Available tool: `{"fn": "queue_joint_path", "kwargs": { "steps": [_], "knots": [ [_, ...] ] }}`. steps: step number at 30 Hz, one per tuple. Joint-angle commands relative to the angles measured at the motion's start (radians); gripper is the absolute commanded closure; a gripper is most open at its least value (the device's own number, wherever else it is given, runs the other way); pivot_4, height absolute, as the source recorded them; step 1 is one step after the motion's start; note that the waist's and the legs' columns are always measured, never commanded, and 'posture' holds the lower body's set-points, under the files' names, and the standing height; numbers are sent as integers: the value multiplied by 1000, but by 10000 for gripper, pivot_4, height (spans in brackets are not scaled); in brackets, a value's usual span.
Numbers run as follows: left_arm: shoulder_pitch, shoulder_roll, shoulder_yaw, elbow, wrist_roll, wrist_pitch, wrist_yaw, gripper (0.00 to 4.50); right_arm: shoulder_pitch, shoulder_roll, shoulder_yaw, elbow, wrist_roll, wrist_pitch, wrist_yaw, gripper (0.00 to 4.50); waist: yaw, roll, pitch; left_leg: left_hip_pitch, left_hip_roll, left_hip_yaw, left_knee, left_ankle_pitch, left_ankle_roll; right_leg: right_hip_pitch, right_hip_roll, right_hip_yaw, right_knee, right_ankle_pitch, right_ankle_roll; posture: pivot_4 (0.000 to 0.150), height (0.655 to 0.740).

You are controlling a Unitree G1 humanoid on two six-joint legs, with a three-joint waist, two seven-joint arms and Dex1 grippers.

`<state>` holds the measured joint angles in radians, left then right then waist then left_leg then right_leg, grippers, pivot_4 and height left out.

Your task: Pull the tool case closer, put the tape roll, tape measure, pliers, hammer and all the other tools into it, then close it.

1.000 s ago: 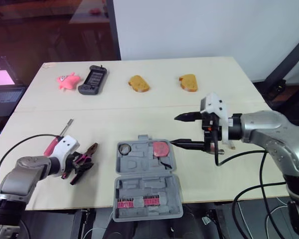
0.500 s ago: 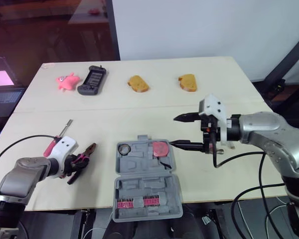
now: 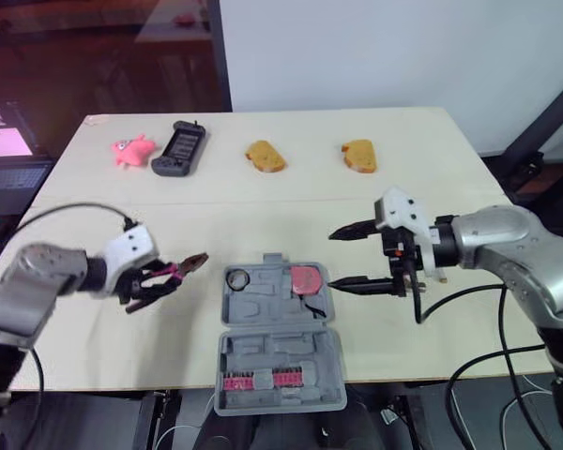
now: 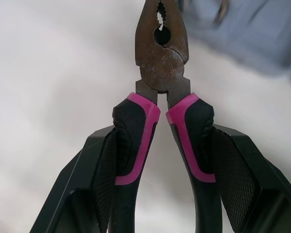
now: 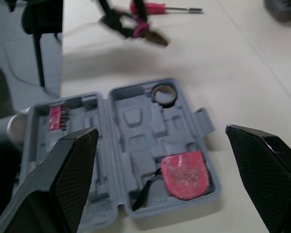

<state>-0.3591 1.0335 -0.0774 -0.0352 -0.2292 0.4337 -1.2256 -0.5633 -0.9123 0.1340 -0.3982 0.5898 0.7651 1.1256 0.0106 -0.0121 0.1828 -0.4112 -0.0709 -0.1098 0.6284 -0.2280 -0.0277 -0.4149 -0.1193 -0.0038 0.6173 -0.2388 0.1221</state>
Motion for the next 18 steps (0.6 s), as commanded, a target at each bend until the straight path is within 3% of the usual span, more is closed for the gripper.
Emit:
{"fn": "queue_joint_path", "kwargs": {
  "steps": [1,8,18],
  "knots": [
    [-154,29,-67,-44,-23,-30,-181,21714,-71,18,35,24,-31,-46,49,0,-2,0,1,0,0,0,0,0,0,0,0,0,1,0,0,1500,7400],
    [-339,-82,-183,-113,-46,79,-257,21714,-175,155,144,65,-107,-79,20,0,-29,-2,3,0,-1,1,0,0,1,-1,1,0,5,1,4,1500,7400],
    [-403,-156,-214,-173,-49,163,-231,21714,-177,303,195,80,-175,-98,-53,0,-29,-3,5,-1,-1,1,2,1,0,-7,2,2,14,0,5,1500,7400]
  ]
}}
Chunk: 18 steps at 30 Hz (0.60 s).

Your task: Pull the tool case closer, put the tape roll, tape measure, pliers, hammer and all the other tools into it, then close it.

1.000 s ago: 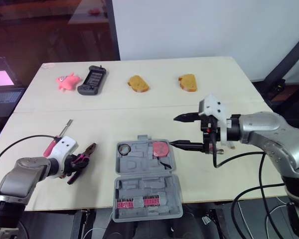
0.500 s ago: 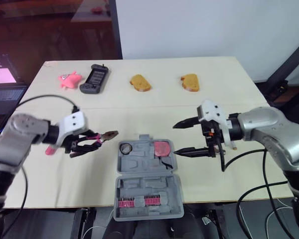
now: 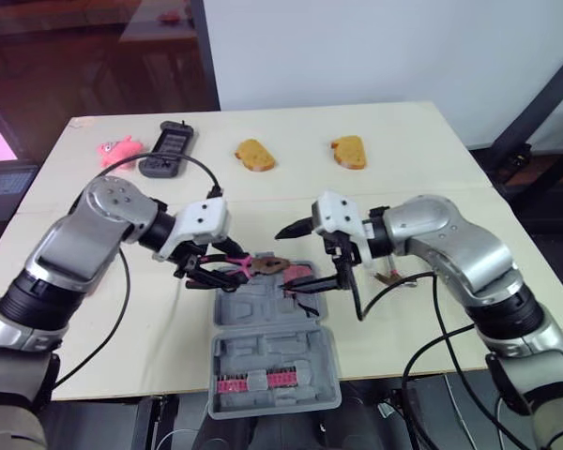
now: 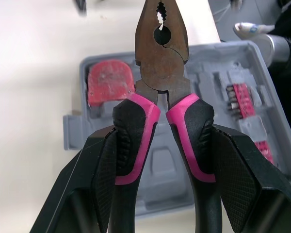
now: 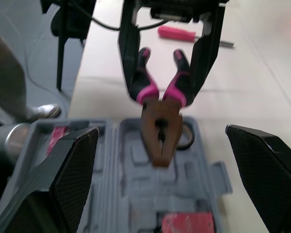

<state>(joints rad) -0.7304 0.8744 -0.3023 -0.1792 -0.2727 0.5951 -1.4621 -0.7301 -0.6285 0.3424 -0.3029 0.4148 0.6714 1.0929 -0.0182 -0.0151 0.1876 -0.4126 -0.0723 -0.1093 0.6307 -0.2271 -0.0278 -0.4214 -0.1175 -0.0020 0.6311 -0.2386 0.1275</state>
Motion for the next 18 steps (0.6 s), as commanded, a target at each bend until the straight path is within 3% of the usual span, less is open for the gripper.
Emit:
{"fn": "queue_joint_path", "kwargs": {
  "steps": [1,2,4,8,18],
  "knots": [
    [-35,-1,12,-27,-5,5,9,21714,-7,26,-16,-15,-1,0,-26,0,0,0,0,0,0,0,0,0,0,0,0,0,0,0,0,1500,7400],
    [-37,-4,12,-27,-5,7,10,21714,-4,33,-19,-15,0,6,-32,0,0,0,0,0,0,0,0,0,0,0,0,0,0,0,0,1500,7400],
    [-42,-16,18,-30,-18,26,17,21714,0,46,-24,-17,8,16,-43,5956,2,0,0,0,0,0,0,0,0,0,0,0,0,0,0,1500,7400],
    [-45,-19,19,-39,-24,39,15,21715,5,55,-27,-25,8,24,-56,23887,1,0,0,0,0,0,0,0,0,0,0,0,0,0,0,1500,7400],
    [-45,-18,30,-30,-40,56,19,21715,18,54,-18,-19,-4,30,-71,24081,1,0,0,0,0,0,0,0,0,0,0,0,0,0,0,1500,7400]
  ]
}}
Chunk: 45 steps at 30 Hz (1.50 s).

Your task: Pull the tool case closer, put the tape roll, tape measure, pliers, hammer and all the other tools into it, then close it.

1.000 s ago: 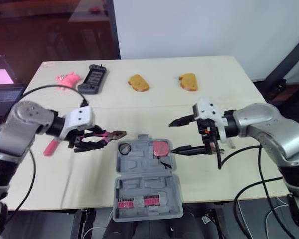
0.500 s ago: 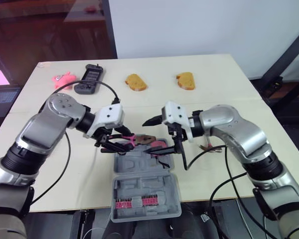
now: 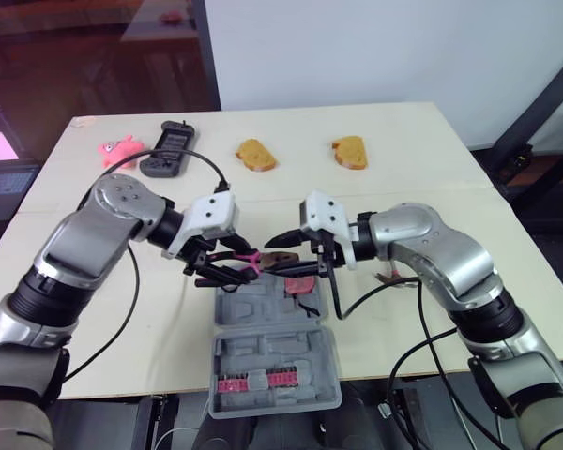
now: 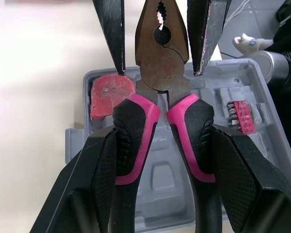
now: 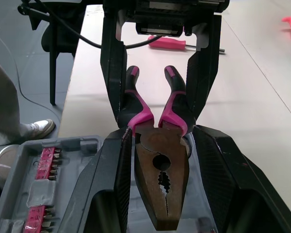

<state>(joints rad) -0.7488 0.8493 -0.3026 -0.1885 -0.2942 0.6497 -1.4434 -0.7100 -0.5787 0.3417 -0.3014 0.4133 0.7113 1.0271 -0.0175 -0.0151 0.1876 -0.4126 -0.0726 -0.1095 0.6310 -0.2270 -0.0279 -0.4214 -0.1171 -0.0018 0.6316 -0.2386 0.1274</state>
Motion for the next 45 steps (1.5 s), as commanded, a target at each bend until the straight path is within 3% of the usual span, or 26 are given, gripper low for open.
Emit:
{"fn": "queue_joint_path", "kwargs": {
  "steps": [1,9,13,24,28,29,31,35,40,45],
  "knots": [
    [-27,8,30,-19,-20,1,1,21715,-2,5,-17,-18,-3,-10,-5,24081,0,0,0,0,0,0,0,0,0,0,0,0,0,0,0,1500,7400],
    [-20,16,34,-10,-19,-11,1,21715,21,-2,-35,-29,13,8,-5,24081,1,0,0,0,0,0,0,0,0,0,0,0,0,0,0,1500,7400],
    [-23,8,38,-11,-25,-6,9,21716,29,-2,-43,-33,21,18,-4,35361,0,0,0,0,0,0,0,0,0,0,0,0,0,0,0,1500,7400],
    [-3,-18,67,-23,-43,1,76,21716,35,13,-67,-39,39,25,-15,35269,0,0,0,0,0,0,0,0,0,0,0,0,0,0,0,1500,7400],
    [-8,-16,109,-22,-103,61,73,2845,31,7,-80,-31,43,23,-6,35269,0,0,0,0,0,0,1,0,0,0,0,0,1,0,0,1500,7400],
    [0,-5,122,-24,-110,58,69,0,27,2,-87,-25,45,21,-2,35269,0,0,0,0,0,0,1,0,0,0,0,0,1,0,0,1500,7400],
    [29,25,163,-27,-126,50,69,0,20,-13,-101,-14,48,13,13,35269,-2,0,0,0,0,0,0,0,0,0,0,0,1,0,0,1500,7400],
    [119,90,265,-37,-142,28,96,0,16,-44,-115,2,46,-9,53,35269,-3,0,0,0,0,1,0,0,0,-1,1,1,1,0,0,1500,7400],
    [396,176,505,-99,-181,11,130,0,21,-90,-117,15,40,-54,121,35269,-5,1,0,0,1,1,-1,0,0,-2,0,2,1,0,0,1500,7400],
    [669,87,775,-157,-230,-127,153,0,30,-106,-78,34,10,-93,162,35269,3,1,0,0,2,1,0,0,0,-2,-1,2,0,0,-1,1500,7400]
  ]
}}
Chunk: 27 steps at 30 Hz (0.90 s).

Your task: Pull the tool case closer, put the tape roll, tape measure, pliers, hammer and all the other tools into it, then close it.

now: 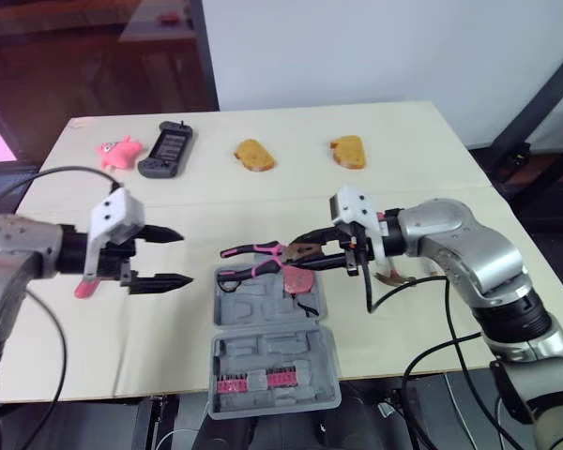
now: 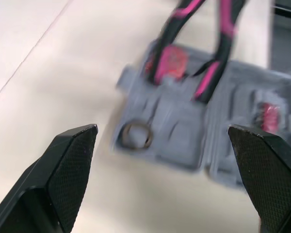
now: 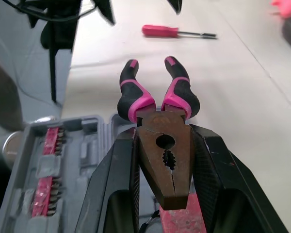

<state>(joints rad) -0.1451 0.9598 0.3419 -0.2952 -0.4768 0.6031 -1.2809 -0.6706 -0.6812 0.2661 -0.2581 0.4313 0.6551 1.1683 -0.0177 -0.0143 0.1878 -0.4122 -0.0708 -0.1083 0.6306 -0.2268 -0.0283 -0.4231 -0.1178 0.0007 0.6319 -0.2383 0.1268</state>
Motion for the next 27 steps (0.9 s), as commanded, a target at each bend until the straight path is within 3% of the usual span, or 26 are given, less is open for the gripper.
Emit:
{"fn": "queue_joint_path", "kwargs": {
  "steps": [1,6,12,27],
  "knots": [
    [108,-32,165,-63,-64,-84,-19,0,-9,-2,11,1,-23,-47,23,35269,5,0,0,0,0,0,0,0,0,0,0,0,0,0,0,1500,7400],
    [349,-58,294,-139,-153,-79,-91,0,-10,31,93,48,-97,-68,12,35269,5,0,0,0,0,0,0,0,0,0,-1,0,-1,0,-1,1500,7400],
    [489,-115,308,-172,-153,-149,-73,0,-23,86,176,111,-195,-78,-30,35269,5,0,0,0,0,0,0,0,-1,1,-1,0,-1,-1,-4,1500,7400],
    [516,-104,230,-140,-121,-241,-52,0,17,149,252,160,-305,-124,-45,35269,3,0,0,0,0,0,-1,0,-1,1,0,-1,-1,-1,-4,1500,7400]
  ]
}}
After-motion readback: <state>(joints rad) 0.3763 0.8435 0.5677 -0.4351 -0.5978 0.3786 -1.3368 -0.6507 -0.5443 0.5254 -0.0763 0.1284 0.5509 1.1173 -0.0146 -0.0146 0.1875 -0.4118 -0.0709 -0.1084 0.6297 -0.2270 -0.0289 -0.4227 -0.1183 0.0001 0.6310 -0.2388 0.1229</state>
